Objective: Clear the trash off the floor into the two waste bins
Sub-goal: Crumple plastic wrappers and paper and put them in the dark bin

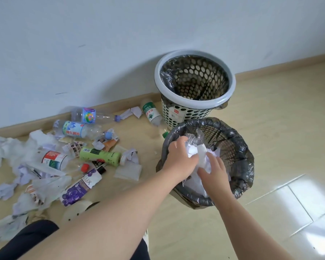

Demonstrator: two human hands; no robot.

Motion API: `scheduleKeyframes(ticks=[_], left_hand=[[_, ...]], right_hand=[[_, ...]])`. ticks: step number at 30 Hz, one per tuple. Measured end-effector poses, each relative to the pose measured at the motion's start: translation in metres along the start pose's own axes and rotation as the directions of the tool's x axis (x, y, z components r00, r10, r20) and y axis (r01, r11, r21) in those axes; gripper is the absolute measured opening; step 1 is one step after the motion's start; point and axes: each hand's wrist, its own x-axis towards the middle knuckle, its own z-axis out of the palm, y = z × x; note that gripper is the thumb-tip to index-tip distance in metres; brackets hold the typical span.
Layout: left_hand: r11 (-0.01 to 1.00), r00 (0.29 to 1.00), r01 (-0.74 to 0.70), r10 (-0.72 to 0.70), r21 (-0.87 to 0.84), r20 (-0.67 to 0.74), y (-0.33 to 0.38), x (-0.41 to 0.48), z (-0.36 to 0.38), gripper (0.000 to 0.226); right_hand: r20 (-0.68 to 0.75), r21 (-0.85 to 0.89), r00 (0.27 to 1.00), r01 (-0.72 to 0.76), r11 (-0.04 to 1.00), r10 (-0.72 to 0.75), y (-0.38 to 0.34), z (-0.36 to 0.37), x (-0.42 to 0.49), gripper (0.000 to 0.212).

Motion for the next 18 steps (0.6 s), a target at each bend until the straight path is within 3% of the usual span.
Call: scheduleKeyframes(ticks=[3,6,11,18], left_hand=[[0.920,0.985,-0.169,0.170,0.353,0.027,-0.011,-0.003,0.001,0.044],[0.706,0.964,-0.247,0.245,0.663,0.098,-0.026,-0.001,0.001,0.034],[0.489,0.941,-0.332,0.233,0.807,0.245,-0.039,0.007,0.006,0.041],[0.268,0.915,-0.388,-0.005,0.882,0.404,-0.044,0.022,0.015,0.042]], right_hand=[[0.028,-0.039,1.000,-0.011,0.999,0.012,0.006,0.010,0.001,0.058],[0.037,-0.197,0.999,-0.029,0.980,0.037,0.011,0.018,0.004,0.062],[0.131,-0.437,0.987,-0.026,0.899,0.093,0.020,0.028,0.014,0.056],[0.282,-0.544,0.943,0.008,0.839,0.174,0.031,0.037,0.038,0.059]])
